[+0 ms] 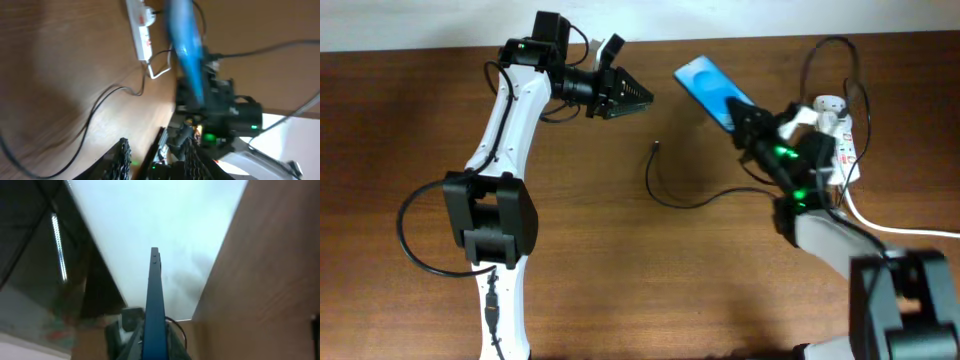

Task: Plug charger to phone and switch on socket

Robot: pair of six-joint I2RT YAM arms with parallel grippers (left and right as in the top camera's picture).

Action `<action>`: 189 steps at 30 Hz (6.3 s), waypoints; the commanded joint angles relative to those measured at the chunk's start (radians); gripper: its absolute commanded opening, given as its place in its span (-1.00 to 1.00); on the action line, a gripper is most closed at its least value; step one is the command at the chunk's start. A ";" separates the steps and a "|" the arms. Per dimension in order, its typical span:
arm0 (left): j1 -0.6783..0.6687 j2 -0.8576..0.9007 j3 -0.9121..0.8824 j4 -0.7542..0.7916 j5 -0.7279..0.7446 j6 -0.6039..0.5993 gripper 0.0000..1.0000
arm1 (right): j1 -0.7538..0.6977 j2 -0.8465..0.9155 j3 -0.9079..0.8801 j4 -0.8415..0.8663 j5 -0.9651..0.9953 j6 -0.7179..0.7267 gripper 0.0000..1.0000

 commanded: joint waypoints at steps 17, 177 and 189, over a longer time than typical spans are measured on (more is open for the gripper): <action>-0.052 -0.006 0.005 0.615 -0.176 -0.782 -0.29 | 0.245 0.056 0.316 -0.288 0.200 0.090 -0.92; 0.194 -0.006 0.005 0.048 0.077 -0.176 -1.00 | 0.047 0.130 0.948 -1.782 -0.347 -1.577 -0.92; 0.119 -0.006 0.005 0.048 0.248 -0.068 -1.00 | 0.029 -0.405 0.408 -1.638 -0.437 -1.382 -0.92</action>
